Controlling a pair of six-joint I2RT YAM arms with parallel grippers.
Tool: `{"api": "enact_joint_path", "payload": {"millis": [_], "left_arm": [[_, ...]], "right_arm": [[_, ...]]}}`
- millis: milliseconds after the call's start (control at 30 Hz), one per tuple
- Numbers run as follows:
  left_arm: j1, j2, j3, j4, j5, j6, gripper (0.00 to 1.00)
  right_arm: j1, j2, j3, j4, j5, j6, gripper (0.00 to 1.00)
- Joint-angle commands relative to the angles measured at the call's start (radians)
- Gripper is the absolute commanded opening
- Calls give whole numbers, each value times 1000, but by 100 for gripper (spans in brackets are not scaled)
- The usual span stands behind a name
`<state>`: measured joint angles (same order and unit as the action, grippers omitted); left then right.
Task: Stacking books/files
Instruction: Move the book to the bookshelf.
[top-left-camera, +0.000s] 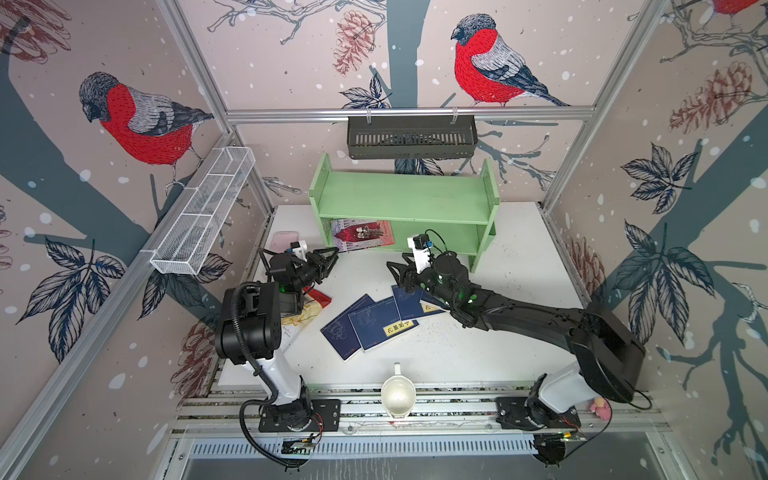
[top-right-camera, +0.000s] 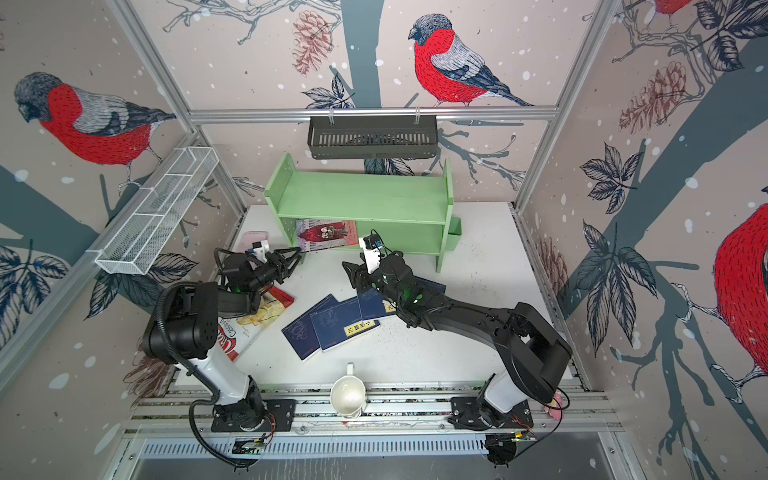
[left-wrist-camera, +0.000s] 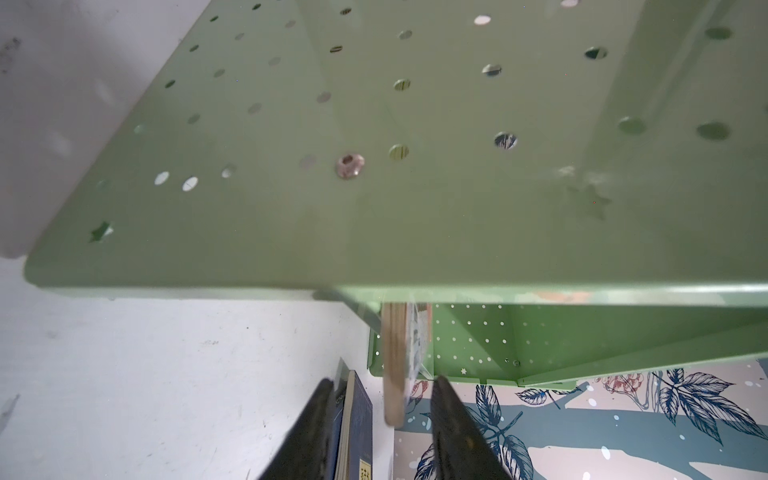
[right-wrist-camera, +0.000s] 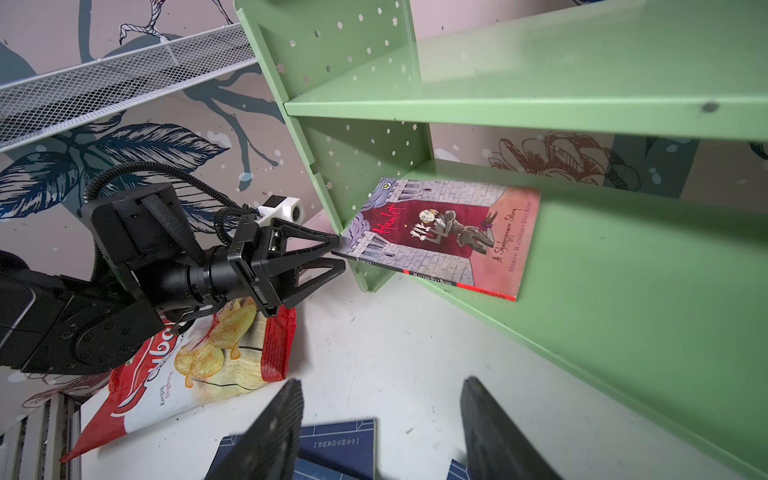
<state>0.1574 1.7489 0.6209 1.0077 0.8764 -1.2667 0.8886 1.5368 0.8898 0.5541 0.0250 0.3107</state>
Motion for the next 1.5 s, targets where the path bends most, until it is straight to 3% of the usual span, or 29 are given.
{"api": "enact_joint_path", "payload": {"millis": [0,267,600,767,1067,1300,1333,1400,1467], "left_arm": [[-5,1,17,35,-7,1,36],[-7,35,48,40,-10,-25,28],[-7,41,52,-7,-18,-22,1],[-4,31,65,-39,-3,-10,0],[35,-43,112,-319,-4,184,0],[37,-61,140,-373,-8,240,0],[36,-65,140,-378,-12,245,4],[37,-75,134,-374,-14,250,26],[37,-93,124,-384,-21,253,38]], "right_arm": [[2,-6,-3,10,12,4,62],[2,-4,-5,17,12,8,61],[2,7,7,-10,25,32,62],[3,34,31,-41,53,28,62],[0,82,88,-94,94,-20,62],[-6,128,121,-74,76,-11,62],[-8,133,124,-72,75,-11,62],[-9,141,129,-65,68,-10,62],[-11,149,133,-58,62,-8,62]]}}
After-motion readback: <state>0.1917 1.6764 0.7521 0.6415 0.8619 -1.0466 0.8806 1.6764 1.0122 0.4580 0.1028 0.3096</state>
